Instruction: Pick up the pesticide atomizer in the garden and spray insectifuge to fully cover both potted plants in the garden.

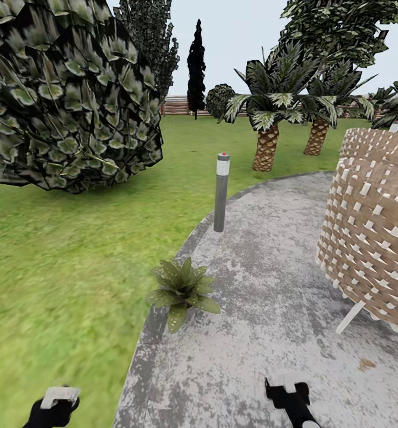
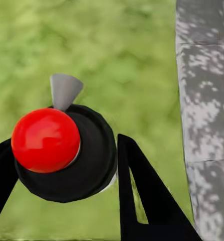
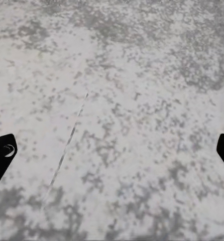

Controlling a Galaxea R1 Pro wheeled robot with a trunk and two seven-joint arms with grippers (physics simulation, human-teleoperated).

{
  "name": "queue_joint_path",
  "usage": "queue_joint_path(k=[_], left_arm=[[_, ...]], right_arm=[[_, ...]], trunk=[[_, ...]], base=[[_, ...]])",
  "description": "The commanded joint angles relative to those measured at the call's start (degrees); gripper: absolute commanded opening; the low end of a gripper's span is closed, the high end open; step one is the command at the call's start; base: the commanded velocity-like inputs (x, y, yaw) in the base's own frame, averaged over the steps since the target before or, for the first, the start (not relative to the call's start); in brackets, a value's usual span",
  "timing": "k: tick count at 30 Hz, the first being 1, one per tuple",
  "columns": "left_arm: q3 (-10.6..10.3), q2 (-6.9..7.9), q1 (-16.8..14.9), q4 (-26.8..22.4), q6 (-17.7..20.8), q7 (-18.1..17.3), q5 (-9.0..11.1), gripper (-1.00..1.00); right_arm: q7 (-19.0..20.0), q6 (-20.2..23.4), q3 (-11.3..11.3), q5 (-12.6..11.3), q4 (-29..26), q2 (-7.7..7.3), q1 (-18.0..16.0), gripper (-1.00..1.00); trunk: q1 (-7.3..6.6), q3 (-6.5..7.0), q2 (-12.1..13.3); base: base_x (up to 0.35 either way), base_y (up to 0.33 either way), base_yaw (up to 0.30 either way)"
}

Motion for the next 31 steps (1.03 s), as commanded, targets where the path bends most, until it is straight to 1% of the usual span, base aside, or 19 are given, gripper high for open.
queue_joint_path(k=[1,2,4,8,13,19,22,24,27,31], left_arm=[[0.6,0.01,0.3,0.2,-0.6,0.4,1.1,-1.00],[0.8,0.04,1.0,0.3,-1.1,1.2,3.1,-1.00],[0.9,0.21,2.0,0.0,-1.3,1.6,4.5,-1.00],[1.0,0.60,2.4,-0.1,-1.4,2.2,4.9,-1.00],[0.9,0.55,3.0,-0.1,-1.5,6.2,5.0,-1.00],[0.9,0.03,3.1,0.4,-1.5,6.8,5.2,-1.00],[1.0,-0.60,3.2,0.8,-1.5,6.9,5.4,-1.00],[1.0,-0.82,3.2,0.9,-1.4,6.9,5.4,-1.00],[1.0,-1.22,3.2,1.0,-1.3,7.0,5.8,-1.00],[1.0,-2.52,3.2,0.9,-1.3,7.0,6.5,-1.00]], right_arm=[[-0.7,-1.2,0.5,-1.3,0.1,-0.02,0.0,1.00],[-1.2,-2.9,0.5,-2.4,0.3,-0.02,0.0,1.00],[-1.4,-4.0,0.5,-2.9,0.4,-0.03,0.1,1.00],[-1.5,-4.3,0.6,-3.0,0.3,0.38,0.2,1.00],[-1.6,-4.2,0.6,-2.9,0.3,0.30,0.2,1.00],[-1.3,-4.0,0.7,-2.8,3.6,1.24,1.1,1.00],[-1.3,-3.9,0.7,-2.8,4.0,1.28,4.1,1.00],[-1.3,-3.9,0.7,-2.8,4.0,1.30,5.4,1.00],[-1.3,-3.9,0.7,-2.8,4.0,1.29,6.2,1.00],[-1.3,-3.9,0.7,-2.8,4.0,1.33,6.3,1.00]], trunk=[[-0.01,-0.04,0.0],[-0.01,-0.04,0.0],[-0.01,-0.04,0.0],[-0.01,-0.04,0.0],[-0.01,-0.04,0.0],[-0.01,-0.04,0.0],[-0.01,-0.04,0.0],[-0.01,-0.04,0.0],[-0.01,-0.04,0.0],[-0.01,-0.04,0.0]], base=[[0.000,0.000,0.000],[0.000,0.000,0.000],[0.000,0.000,0.000],[0.000,0.000,0.000],[0.000,0.000,0.000],[0.000,0.000,0.000],[0.000,0.000,0.000],[0.000,0.000,0.000],[0.000,0.000,0.000],[0.000,0.000,0.000]])
